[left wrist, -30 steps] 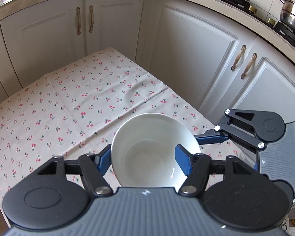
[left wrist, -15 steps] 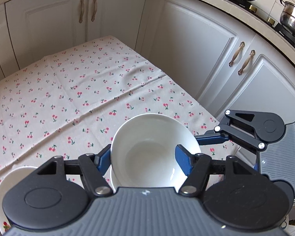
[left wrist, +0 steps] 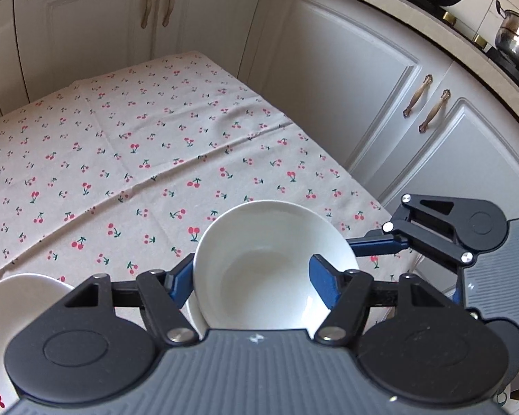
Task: Organize plates and bowls
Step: 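Lower the nested bowls into the third bowl and open the left tool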
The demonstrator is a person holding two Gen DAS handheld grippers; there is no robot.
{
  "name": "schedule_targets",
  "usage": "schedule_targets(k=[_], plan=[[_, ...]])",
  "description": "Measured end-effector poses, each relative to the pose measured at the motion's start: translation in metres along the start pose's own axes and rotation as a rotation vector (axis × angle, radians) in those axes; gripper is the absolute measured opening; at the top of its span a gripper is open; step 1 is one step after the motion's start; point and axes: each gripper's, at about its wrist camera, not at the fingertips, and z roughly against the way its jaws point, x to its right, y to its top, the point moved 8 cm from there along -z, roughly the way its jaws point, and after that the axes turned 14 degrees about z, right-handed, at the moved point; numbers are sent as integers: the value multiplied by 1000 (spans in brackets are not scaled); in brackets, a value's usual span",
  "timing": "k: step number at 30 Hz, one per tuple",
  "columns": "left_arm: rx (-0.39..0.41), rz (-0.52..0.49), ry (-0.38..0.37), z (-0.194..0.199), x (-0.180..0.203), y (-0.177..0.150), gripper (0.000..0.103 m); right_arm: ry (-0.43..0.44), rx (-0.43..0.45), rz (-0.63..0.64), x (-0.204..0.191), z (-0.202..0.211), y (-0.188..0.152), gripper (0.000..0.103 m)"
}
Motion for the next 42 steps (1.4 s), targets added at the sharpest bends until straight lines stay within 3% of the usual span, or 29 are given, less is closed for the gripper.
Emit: schedule_targets(k=[28, 35, 40, 42], plan=[[4, -9, -26, -3, -3, -1, 70, 26, 1, -25, 0, -3, -1, 82], [38, -21, -8, 2, -7, -3, 72, 13, 31, -13, -3, 0, -1, 98], [114, -67, 24, 16, -10, -11, 73, -9, 79, -4, -4, 14, 2, 103], [154, -87, 20, 25, -8, -17, 83, -21, 92, -1, -5, 17, -2, 103]])
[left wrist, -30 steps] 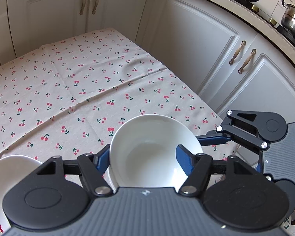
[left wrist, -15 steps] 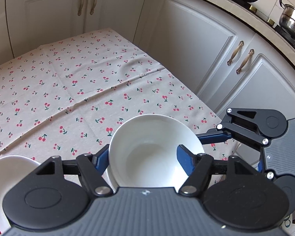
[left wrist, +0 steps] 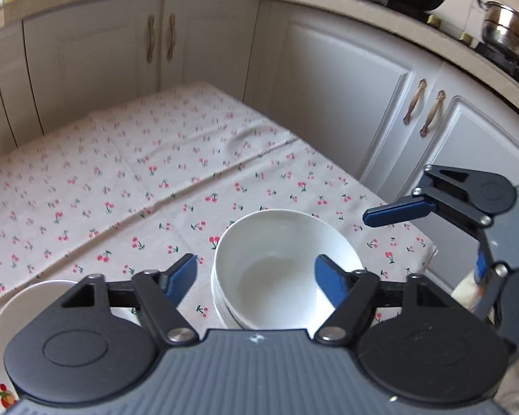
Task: Organize plates and bowls
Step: 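Lower the nested bowls into the third bowl and open the left tool, then grasp the three-bowl stack from opposite sides with the left and right tools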
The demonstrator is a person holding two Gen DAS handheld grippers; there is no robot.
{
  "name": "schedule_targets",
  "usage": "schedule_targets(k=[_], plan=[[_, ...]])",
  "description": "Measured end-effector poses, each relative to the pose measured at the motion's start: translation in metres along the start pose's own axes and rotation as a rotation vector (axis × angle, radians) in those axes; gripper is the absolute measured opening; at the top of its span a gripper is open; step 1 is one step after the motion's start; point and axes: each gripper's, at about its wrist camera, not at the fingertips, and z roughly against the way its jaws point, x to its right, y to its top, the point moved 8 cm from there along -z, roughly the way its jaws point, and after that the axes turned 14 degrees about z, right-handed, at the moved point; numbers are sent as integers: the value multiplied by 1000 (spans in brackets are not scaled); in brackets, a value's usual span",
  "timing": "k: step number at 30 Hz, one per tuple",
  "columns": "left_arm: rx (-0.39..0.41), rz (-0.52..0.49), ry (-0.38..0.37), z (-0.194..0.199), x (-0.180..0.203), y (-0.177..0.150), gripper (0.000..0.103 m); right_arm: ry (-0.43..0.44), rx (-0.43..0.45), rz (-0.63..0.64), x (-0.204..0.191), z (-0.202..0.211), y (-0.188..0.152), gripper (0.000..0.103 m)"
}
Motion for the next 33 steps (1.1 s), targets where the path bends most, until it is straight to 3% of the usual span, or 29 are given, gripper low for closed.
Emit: schedule_targets(k=[4, 8, 11, 16, 20, 33], plan=[[103, -47, -11, 22, 7, -14, 96, -11, -1, -1, -2, 1, -14, 103], [160, -105, 5, 33, 13, -30, 97, -32, -1, -4, -3, 1, -29, 103], [146, -85, -16, 32, 16, -40, 97, -64, 3, -15, -3, -2, -40, 103], [116, -58, -27, 24, 15, -60, 97, -46, -20, -37, -6, -13, -60, 103], [62, -76, 4, 12, 9, -75, 97, -35, -54, -20, -3, -20, -71, 103], [-50, -156, 32, -29, -7, -86, 96, 32, -95, 66, 4, -50, -63, 103]])
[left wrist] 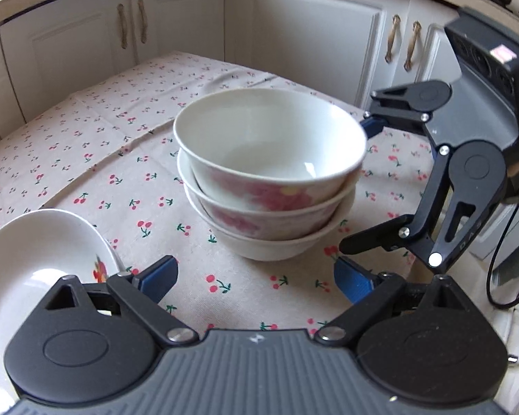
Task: Organize plates and bowls
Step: 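Grasp the three-bowl stack from opposite sides with the left and right tools, then lift the bowl stack with both tools and carry it over the plate stack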
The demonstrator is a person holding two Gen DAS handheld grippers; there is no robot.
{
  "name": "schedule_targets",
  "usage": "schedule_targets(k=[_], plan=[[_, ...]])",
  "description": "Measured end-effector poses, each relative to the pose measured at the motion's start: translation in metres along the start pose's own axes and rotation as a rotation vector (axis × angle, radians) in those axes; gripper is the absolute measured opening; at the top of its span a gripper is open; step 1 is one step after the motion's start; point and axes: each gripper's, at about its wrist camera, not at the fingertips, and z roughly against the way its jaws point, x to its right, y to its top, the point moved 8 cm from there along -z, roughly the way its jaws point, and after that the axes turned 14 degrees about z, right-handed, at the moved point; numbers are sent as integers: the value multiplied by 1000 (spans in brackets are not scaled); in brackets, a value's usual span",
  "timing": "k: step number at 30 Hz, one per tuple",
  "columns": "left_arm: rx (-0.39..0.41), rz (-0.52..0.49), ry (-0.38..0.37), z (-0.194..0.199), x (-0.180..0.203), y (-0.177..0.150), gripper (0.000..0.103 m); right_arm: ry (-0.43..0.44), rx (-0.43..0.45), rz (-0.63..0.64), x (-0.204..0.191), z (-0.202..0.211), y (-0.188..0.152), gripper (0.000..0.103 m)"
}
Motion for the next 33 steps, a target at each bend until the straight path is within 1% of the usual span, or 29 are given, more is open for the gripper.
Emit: schedule_targets(k=[6, 11, 14, 17, 19, 22, 26, 33], plan=[[-16, -65, -15, -8, -1, 7, 96, 49, 8, 47, 2, -15, 11, 103], [-45, -109, -53, -13, -5, 14, 94, 101, 30, 133, 4, -19, 20, 102], [-70, -169, -93, -17, -3, 18, 93, 139, 40, 201, 3, -20, 24, 99], [-98, -230, -139, -19, -1, 21, 88, 192, 46, 257, 2, -21, 27, 93], [-116, -256, -173, -21, 0, 21, 86, 226, 44, 281, 2, -22, 29, 92], [-143, -274, -226, -21, 0, 23, 79, 267, 36, 302, 3, -25, 32, 90], [-165, -280, -270, -22, -2, 26, 78, 322, 28, 327, 4, -27, 36, 89], [-180, -277, -289, -26, -5, 29, 78, 367, 27, 324, 9, -26, 38, 88]])
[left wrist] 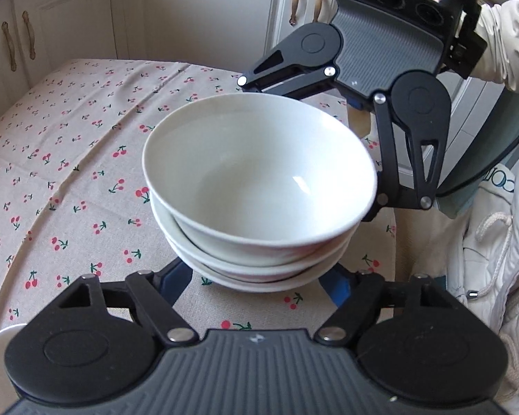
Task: Organize plates and bowls
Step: 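Lift the bowl stack with both tools and carry it over the plate stack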
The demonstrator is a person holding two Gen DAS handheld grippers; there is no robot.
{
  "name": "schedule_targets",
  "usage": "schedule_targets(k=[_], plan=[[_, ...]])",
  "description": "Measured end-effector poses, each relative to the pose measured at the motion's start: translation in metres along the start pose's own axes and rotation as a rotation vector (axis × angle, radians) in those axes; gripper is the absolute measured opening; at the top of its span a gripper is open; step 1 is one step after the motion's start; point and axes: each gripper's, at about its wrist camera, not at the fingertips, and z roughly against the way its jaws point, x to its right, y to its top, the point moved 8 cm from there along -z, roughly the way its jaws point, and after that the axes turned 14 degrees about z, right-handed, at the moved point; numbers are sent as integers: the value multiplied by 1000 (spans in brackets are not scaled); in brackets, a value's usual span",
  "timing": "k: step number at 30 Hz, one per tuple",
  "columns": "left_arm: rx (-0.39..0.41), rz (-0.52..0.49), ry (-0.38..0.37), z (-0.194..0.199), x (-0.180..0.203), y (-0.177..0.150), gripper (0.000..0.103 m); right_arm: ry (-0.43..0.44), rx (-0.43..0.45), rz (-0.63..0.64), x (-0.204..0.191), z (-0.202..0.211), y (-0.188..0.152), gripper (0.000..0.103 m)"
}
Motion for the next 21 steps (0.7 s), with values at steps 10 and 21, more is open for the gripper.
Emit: schedule_targets(k=[10, 21], plan=[[-11, 4, 7, -2, -2, 3, 79, -1, -9, 5, -1, 3, 1, 88], [4, -1, 28, 3, 3, 4, 78, -26, -22, 16, -4, 8, 7, 87]])
